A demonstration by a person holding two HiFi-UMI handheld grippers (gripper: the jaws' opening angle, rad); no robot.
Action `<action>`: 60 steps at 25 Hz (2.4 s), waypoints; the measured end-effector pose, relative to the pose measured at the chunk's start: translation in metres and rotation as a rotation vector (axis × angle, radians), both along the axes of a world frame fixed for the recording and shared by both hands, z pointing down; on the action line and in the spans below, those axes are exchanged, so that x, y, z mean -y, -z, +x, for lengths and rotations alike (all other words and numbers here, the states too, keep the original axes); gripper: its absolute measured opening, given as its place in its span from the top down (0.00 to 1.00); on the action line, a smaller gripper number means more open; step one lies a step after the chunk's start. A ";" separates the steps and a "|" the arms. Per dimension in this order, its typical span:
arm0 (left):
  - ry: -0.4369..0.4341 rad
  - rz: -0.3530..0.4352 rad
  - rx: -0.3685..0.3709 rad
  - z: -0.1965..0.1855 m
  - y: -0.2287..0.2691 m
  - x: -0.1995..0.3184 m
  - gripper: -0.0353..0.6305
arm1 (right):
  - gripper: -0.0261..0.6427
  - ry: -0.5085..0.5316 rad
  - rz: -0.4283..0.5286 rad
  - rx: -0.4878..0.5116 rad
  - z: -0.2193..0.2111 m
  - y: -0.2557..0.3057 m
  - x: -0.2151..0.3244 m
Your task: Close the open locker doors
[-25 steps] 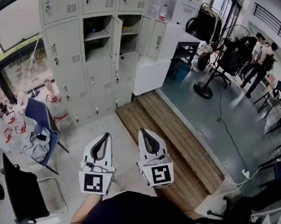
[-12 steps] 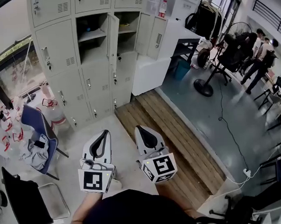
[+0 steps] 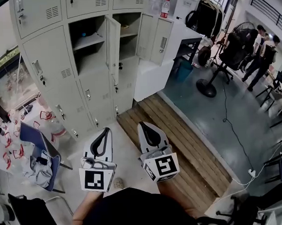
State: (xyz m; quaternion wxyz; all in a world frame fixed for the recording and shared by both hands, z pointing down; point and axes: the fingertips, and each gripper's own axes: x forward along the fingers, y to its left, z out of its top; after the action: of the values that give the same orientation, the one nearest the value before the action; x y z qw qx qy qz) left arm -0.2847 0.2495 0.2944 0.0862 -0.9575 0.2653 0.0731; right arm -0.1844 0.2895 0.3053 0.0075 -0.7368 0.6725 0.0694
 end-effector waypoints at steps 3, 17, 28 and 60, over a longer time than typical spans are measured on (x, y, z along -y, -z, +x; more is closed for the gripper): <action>-0.013 -0.004 -0.001 0.008 -0.001 0.031 0.94 | 0.96 -0.016 0.005 -0.009 0.007 0.000 0.028; -0.060 -0.037 0.006 0.028 -0.016 0.108 0.94 | 0.96 -0.063 -0.019 -0.016 0.026 -0.012 0.101; -0.005 -0.036 -0.016 0.069 -0.015 0.171 0.94 | 0.96 0.018 0.003 -0.039 0.067 -0.005 0.177; 0.424 -0.040 -0.020 0.223 0.002 0.322 0.94 | 0.89 0.620 0.018 -0.071 0.199 0.008 0.371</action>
State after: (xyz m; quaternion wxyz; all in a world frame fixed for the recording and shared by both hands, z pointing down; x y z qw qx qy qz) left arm -0.0615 -0.0724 0.2922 0.0777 -0.8809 0.4633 0.0575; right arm 0.0144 -0.0810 0.2972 0.0114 -0.4938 0.8643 0.0954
